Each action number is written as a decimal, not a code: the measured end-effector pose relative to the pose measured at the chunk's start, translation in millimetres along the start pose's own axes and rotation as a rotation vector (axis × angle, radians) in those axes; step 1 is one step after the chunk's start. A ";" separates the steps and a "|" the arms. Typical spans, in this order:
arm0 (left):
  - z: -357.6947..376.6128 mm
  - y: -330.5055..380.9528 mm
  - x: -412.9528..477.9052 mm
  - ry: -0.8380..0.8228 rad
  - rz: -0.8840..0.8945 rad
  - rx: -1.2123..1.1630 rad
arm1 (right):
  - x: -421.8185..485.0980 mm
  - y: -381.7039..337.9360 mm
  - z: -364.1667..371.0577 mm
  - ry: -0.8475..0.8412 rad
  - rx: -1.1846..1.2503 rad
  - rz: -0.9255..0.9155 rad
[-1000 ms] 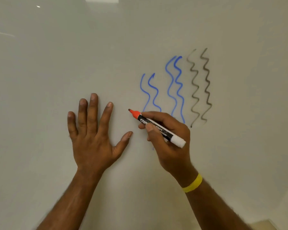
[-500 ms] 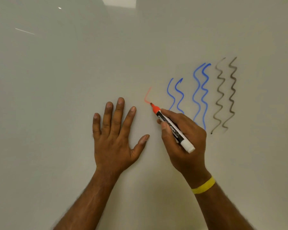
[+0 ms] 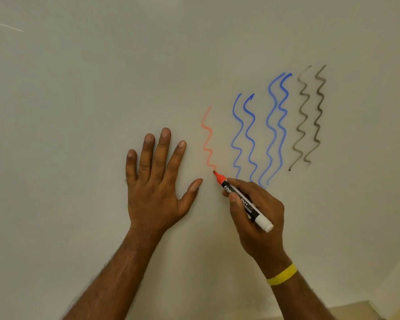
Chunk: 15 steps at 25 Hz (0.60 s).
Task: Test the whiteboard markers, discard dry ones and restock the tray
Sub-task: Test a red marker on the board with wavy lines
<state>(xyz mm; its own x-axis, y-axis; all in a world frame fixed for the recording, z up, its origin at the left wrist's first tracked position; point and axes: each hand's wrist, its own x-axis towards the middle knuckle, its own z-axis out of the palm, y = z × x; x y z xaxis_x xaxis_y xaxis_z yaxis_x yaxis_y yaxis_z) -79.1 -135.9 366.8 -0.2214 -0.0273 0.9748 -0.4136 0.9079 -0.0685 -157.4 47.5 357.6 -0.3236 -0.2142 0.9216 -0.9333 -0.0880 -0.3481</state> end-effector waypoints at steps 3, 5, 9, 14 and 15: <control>-0.4 -1.8 -2.4 -0.007 0.006 -0.013 | -12.7 2.7 -4.4 -0.024 -0.105 -0.025; -1.0 -3.4 -4.1 -0.007 0.012 -0.019 | -22.4 6.9 -7.3 0.014 -0.124 0.005; -2.0 -6.2 -7.1 -0.012 0.023 -0.025 | -38.4 2.7 -7.8 -0.111 -0.103 0.082; -3.5 -8.9 -9.7 -0.012 0.032 -0.047 | -26.6 -12.5 -6.0 0.071 0.103 0.220; -3.6 -9.7 -10.4 -0.010 0.034 -0.051 | -20.3 -18.3 -3.2 0.111 0.159 0.251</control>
<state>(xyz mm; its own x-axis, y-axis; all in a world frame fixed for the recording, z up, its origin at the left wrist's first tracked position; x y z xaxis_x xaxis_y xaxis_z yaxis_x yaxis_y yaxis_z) -69.6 -142.9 358.1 -0.2436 -0.0002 0.9699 -0.3602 0.9285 -0.0903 -134.3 56.6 345.9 -0.5642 -0.1422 0.8133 -0.7886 -0.1990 -0.5819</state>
